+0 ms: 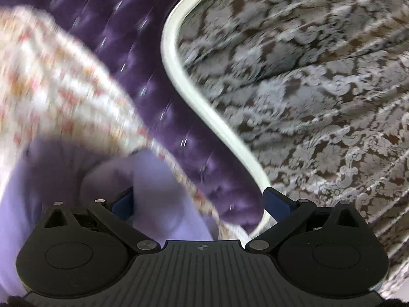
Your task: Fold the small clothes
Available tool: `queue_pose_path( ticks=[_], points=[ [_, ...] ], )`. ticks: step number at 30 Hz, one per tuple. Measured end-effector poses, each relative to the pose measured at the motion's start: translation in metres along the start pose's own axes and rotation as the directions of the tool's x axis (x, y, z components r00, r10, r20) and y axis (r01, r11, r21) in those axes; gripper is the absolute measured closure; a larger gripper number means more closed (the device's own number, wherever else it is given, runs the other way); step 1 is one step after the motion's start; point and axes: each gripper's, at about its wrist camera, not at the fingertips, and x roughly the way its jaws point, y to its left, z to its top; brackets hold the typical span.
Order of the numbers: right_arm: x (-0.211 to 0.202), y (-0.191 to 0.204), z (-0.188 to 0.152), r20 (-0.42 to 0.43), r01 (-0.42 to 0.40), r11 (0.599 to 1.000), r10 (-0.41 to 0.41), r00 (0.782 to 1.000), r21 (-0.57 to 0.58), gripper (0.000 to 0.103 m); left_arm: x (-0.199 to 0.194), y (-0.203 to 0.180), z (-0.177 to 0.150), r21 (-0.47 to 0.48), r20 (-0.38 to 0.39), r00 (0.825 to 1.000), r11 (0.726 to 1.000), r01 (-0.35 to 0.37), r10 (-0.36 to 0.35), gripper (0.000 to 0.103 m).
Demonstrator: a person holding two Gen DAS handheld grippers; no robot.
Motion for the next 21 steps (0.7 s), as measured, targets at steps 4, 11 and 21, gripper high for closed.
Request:
queue_pose_path(
  ticks=[4,11,21],
  points=[
    [0.0,0.016,-0.006,-0.051,0.0,0.999,-0.003,0.999,-0.051,0.088,0.011,0.017,-0.018,-0.083,-0.073,0.996,0.994,-0.066,0.06,0.0],
    [-0.026,-0.026,0.002,-0.108,0.055,0.912,-0.012,0.994,0.405,0.042,0.022,0.009,-0.025,-0.16,-0.076,0.997,0.987,-0.003,-0.009,0.04],
    [-0.022,-0.086,-0.057,0.299,-0.254,-0.224,0.202,0.933,0.941,0.023,0.025,-0.023,-0.011,-0.177,-0.023,0.997,0.982,0.065,-0.07,0.04]
  ],
)
